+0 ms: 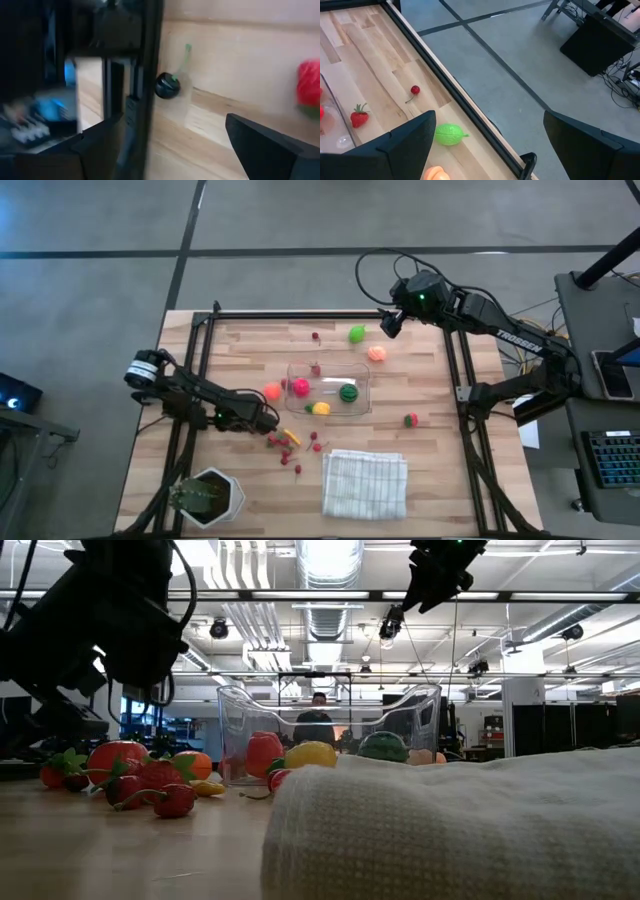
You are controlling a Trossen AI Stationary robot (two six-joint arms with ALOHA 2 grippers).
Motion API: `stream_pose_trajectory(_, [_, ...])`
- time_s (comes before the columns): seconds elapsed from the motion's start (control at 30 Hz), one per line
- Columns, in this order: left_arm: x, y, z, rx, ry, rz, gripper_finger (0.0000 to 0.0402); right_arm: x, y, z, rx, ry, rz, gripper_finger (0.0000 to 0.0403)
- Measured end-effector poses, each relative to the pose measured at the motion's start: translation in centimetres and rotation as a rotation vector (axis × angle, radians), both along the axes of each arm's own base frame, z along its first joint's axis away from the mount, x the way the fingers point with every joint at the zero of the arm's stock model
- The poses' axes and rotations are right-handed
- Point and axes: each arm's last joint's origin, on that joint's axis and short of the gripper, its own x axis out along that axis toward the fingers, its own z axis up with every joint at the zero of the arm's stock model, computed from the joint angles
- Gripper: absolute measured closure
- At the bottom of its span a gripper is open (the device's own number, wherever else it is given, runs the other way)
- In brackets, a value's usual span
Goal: Pick and placing Produce into tupperware
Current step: Put the black cherry into the transparent bin
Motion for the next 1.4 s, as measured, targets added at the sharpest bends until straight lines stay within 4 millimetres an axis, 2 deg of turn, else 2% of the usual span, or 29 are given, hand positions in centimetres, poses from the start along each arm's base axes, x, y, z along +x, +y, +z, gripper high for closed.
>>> stream_pose_trajectory(0.33, [0.2, -0.1, 0.2, -0.079, -0.017, -0.086, 0.0072, 0.0, 0.0, -0.1, 0.013, -0.003, -0.009, 0.004])
stream_pose_trajectory(0.57, [0.4, -0.1, 0.3, -0.259, -0.032, -0.332, 0.0072, 0.0, 0.0, -0.1, 0.013, -0.004, -0.009, 0.004])
stream_pose_trajectory(0.77, [1.0, -0.4, -0.5, -0.501, -0.158, -0.604, 0.0072, 0.0, 0.0, -0.1, 0.019, -0.01, -0.016, 0.004])
stream_pose_trajectory(0.97, [-0.3, -0.2, -1.9, -0.622, -0.096, -0.59, 0.0076, -0.1, 0.0, -0.1, 0.021, -0.007, -0.016, 0.004])
stream_pose_trajectory(1.13, [-1.5, -0.1, -2.6, -0.675, -0.066, -0.542, 0.0103, -0.1, 0.0, -0.1, 0.02, -0.007, -0.015, 0.004])
stream_pose_trajectory(1.4, [-2.1, 0.1, -2.9, -0.771, -0.067, -0.658, 0.017, -0.1, 0.0, -0.1, 0.02, -0.008, -0.015, 0.004])
